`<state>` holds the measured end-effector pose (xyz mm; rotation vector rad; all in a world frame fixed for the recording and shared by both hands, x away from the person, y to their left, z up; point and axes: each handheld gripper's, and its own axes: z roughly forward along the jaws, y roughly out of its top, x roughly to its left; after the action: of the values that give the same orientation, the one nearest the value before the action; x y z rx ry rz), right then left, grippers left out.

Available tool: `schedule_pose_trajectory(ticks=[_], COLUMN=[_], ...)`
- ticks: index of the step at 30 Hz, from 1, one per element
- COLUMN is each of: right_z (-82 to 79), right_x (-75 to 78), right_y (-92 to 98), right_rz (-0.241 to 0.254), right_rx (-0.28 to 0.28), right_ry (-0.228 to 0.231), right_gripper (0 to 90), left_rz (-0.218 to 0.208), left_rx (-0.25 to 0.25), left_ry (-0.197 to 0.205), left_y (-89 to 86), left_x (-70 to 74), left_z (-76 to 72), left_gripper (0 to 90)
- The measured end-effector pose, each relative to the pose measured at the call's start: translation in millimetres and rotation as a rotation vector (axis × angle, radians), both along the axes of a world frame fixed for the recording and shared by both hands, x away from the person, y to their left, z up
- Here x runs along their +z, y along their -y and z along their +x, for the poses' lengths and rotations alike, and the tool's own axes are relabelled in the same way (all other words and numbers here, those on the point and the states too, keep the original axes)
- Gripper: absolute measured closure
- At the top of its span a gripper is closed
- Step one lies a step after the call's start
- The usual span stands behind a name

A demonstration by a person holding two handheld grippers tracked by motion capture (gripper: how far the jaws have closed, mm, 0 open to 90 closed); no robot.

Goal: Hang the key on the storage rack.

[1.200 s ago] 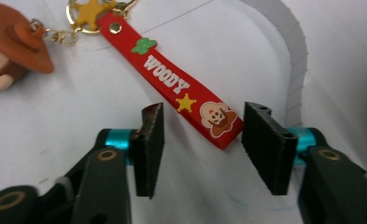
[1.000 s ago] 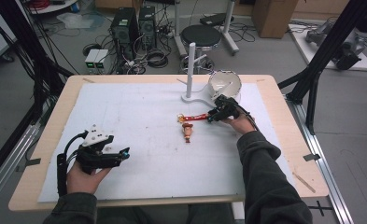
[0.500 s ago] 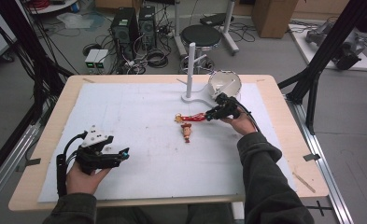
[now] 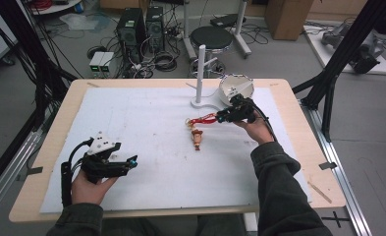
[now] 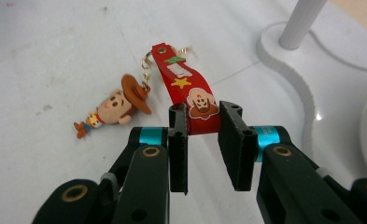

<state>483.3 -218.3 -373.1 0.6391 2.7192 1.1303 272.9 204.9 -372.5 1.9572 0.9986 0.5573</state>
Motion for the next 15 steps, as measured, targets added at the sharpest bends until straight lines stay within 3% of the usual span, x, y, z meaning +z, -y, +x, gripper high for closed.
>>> schedule_pose_trajectory(ticks=[12,15], right_z=[-14.1,-15.2], right_x=[27.2,35.3], right_y=[6.5,6.3], right_rz=[0.046,0.036], right_rx=[-0.016,-0.022], right_ry=[0.063,0.071], right_gripper=[74.1,74.1], left_rz=[0.0,-0.002], left_rx=[-0.009,-0.006], left_ry=[0.004,0.008], left_y=[0.8,0.7], left_x=[2.2,3.1], left_z=[0.3,0.5], left_gripper=[27.2,27.2])
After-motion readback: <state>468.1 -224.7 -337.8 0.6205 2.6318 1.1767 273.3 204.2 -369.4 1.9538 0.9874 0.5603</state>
